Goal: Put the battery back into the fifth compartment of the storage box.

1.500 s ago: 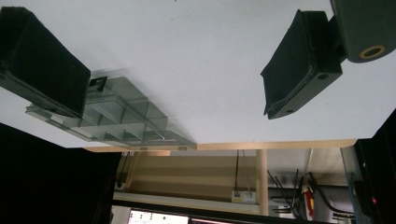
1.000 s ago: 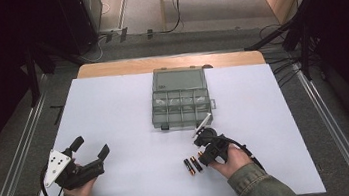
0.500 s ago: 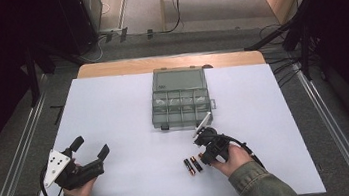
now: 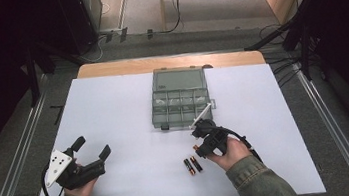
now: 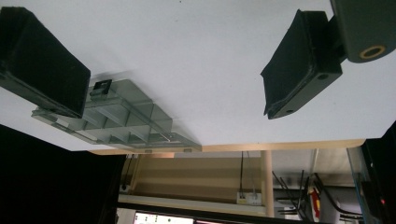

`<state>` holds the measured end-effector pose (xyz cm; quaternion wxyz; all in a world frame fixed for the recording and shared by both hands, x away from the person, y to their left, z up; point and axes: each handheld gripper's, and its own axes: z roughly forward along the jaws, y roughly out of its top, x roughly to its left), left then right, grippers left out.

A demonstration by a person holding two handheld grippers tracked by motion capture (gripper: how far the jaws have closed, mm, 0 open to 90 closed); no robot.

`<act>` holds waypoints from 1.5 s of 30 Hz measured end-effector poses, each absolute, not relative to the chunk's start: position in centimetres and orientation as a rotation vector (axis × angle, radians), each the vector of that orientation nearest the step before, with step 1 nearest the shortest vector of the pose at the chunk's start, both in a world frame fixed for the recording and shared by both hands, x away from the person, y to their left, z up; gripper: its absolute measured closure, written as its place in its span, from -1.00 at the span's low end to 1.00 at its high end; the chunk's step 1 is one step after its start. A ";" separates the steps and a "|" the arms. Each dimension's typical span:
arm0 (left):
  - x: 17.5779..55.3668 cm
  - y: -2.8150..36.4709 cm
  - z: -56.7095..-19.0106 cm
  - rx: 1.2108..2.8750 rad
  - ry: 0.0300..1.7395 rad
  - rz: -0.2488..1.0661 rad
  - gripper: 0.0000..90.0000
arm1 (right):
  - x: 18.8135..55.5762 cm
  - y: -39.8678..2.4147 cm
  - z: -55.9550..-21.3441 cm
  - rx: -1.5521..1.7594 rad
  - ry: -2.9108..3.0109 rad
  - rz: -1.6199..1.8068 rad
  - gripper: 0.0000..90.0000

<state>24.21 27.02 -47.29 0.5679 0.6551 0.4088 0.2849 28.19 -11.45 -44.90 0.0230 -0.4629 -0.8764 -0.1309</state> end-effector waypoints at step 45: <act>24.5 27.0 -47.4 1.553 0.962 0.650 -0.83 | 35.1 -5.7 -41.9 -1.552 -2.554 -0.784 0.73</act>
